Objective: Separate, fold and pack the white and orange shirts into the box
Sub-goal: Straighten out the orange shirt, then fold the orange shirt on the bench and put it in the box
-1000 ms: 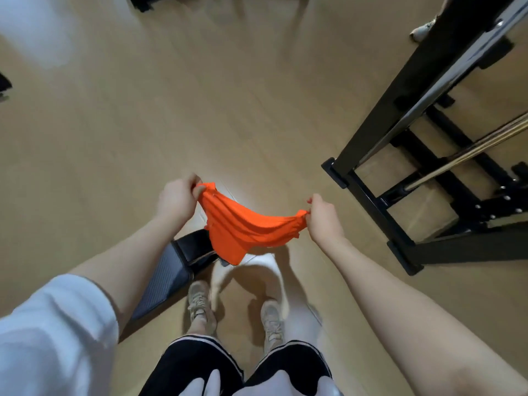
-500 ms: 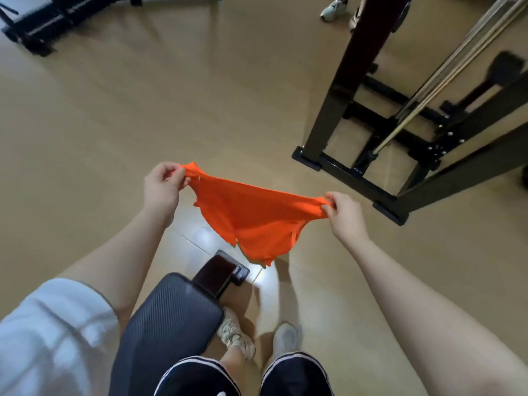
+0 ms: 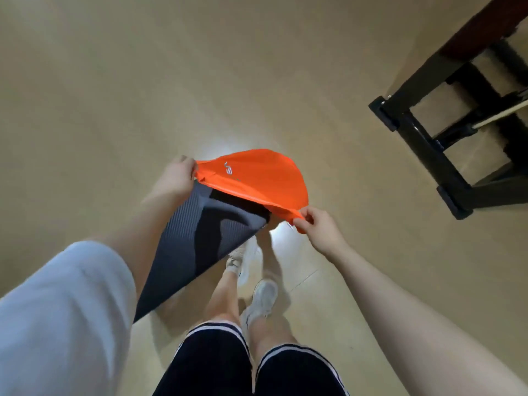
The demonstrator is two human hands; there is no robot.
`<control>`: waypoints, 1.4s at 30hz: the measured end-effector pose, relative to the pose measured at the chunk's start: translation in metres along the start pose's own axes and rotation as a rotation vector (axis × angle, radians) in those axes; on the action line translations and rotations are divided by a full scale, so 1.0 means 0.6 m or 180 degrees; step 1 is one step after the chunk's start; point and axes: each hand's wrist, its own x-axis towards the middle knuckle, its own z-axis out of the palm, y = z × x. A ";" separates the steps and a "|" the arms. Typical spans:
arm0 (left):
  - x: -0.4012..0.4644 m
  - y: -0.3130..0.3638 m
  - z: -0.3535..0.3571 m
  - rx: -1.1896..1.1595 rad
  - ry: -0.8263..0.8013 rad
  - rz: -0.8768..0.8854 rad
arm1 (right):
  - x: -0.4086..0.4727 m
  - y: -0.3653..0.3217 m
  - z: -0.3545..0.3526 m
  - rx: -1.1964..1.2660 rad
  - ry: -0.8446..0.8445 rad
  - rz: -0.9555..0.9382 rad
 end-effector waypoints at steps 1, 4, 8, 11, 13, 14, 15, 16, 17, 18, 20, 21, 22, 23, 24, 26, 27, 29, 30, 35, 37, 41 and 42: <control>-0.017 -0.037 0.003 0.0056 -0.0068 -0.0108 | -0.007 0.003 0.035 -0.0005 -0.0086 -0.0008; -0.066 -0.135 0.001 0.0181 -0.0151 -0.0391 | -0.028 0.002 0.137 0.0052 -0.0446 0.0021; -0.119 -0.237 -0.019 0.0393 -0.0080 -0.0432 | -0.059 -0.020 0.276 -0.0029 -0.0883 0.0045; -0.153 -0.314 -0.032 0.0498 -0.0094 -0.0240 | -0.089 -0.044 0.385 -0.0090 -0.1156 -0.0013; -0.175 -0.367 -0.043 0.0570 -0.0154 -0.0189 | -0.106 -0.062 0.458 -0.0230 -0.1223 -0.0026; -0.184 -0.398 -0.047 0.0570 -0.0178 -0.0187 | -0.113 -0.070 0.496 -0.0313 -0.1252 -0.0046; -0.194 -0.433 -0.051 0.0634 -0.0146 -0.0205 | -0.120 -0.077 0.534 -0.0400 -0.1300 -0.0069; -0.205 -0.469 -0.054 0.0686 -0.0109 -0.0228 | -0.127 -0.082 0.573 -0.0489 -0.1374 -0.0086; -0.216 -0.504 -0.056 0.0670 -0.0074 -0.0221 | -0.136 -0.087 0.610 -0.0578 -0.1473 -0.0086; -0.226 -0.535 -0.056 0.0530 -0.0047 -0.0237 | -0.148 -0.089 0.646 -0.0637 -0.1586 -0.0072; -0.244 -0.594 -0.059 0.0518 -0.0035 -0.0241 | -0.171 -0.091 0.712 -0.0712 -0.1743 -0.0030; -0.253 -0.617 -0.061 0.0533 -0.0015 -0.0292 | -0.183 -0.092 0.740 -0.0710 -0.1798 0.0005; -0.259 -0.638 -0.062 0.0621 -0.0023 -0.0298 | -0.194 -0.092 0.766 -0.0625 -0.1865 0.0068; -0.264 -0.655 -0.064 0.0707 0.0009 -0.0241 | -0.205 -0.092 0.787 -0.0420 -0.1954 0.0169; -0.267 -0.670 -0.065 0.0779 0.0038 -0.0229 | -0.213 -0.092 0.806 -0.0184 -0.2054 0.0294; -0.272 -0.699 -0.066 0.0965 0.0094 -0.0216 | -0.226 -0.095 0.837 0.0105 -0.2308 0.0483; -0.275 -0.712 -0.069 0.0992 0.0108 -0.0286 | -0.231 -0.098 0.850 0.0129 -0.2440 0.0545; -0.278 -0.731 -0.071 0.1142 0.0052 -0.0475 | -0.241 -0.104 0.873 0.0098 -0.2638 0.0642; -0.279 -0.735 -0.071 0.1314 0.0000 -0.0570 | -0.245 -0.105 0.882 0.0034 -0.2739 0.0660; -0.285 -0.706 -0.058 0.1542 0.0053 -0.0580 | -0.246 -0.092 0.867 -0.0192 -0.2329 0.0763; -0.292 -0.677 -0.043 0.1327 0.0104 -0.0363 | -0.238 -0.078 0.829 -0.0227 -0.1831 0.0746; -0.312 -0.597 0.004 0.0646 -0.0315 -0.0471 | -0.213 -0.030 0.721 -0.0608 -0.1447 0.0857; -0.315 -0.577 0.019 0.0420 -0.0427 -0.0516 | -0.206 -0.017 0.691 -0.0638 -0.1406 0.0905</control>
